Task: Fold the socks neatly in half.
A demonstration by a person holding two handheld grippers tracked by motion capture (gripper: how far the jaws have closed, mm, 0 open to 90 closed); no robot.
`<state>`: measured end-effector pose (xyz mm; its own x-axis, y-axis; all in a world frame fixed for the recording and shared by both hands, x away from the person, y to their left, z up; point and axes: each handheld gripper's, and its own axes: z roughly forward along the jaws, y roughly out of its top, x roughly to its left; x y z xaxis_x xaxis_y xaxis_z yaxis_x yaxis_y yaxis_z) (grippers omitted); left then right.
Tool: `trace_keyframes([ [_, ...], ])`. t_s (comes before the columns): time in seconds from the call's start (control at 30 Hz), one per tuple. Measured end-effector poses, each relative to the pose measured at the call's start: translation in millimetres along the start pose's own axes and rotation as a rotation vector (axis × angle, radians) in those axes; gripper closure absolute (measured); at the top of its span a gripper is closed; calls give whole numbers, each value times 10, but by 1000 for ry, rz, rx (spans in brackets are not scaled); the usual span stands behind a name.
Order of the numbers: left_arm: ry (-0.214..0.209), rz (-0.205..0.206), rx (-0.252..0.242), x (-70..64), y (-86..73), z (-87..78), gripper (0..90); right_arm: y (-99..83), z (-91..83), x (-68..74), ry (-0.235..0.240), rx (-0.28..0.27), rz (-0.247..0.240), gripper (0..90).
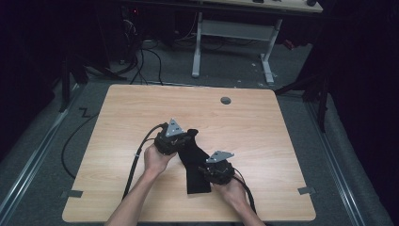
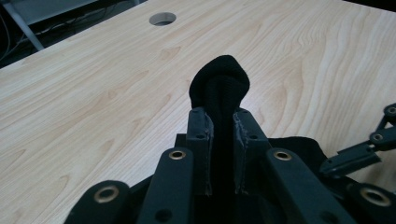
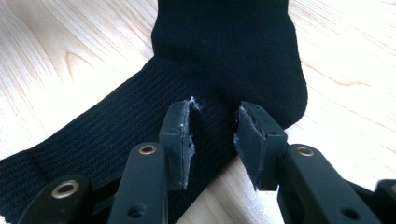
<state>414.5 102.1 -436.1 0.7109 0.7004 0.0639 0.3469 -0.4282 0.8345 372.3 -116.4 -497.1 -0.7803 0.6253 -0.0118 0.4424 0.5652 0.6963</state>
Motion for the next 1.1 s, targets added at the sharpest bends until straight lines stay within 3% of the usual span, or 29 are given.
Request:
trace_keyframes([
  [0.43,-22,27,4,-158,-135,-11,785,-1,4,-1,-4,-4,2,639],
  [0.6,5,21,-28,-88,-25,-59,785,1,5,0,-5,-4,3,639],
  [0.77,-8,-25,-51,-5,35,-50,785,26,-6,-8,-3,-5,32,647],
  [0.97,-19,-40,-29,19,3,53,785,239,-105,4,-9,-98,12,738],
  [1.1,-24,-51,-38,36,1,61,785,376,26,-27,-7,-93,46,773],
])
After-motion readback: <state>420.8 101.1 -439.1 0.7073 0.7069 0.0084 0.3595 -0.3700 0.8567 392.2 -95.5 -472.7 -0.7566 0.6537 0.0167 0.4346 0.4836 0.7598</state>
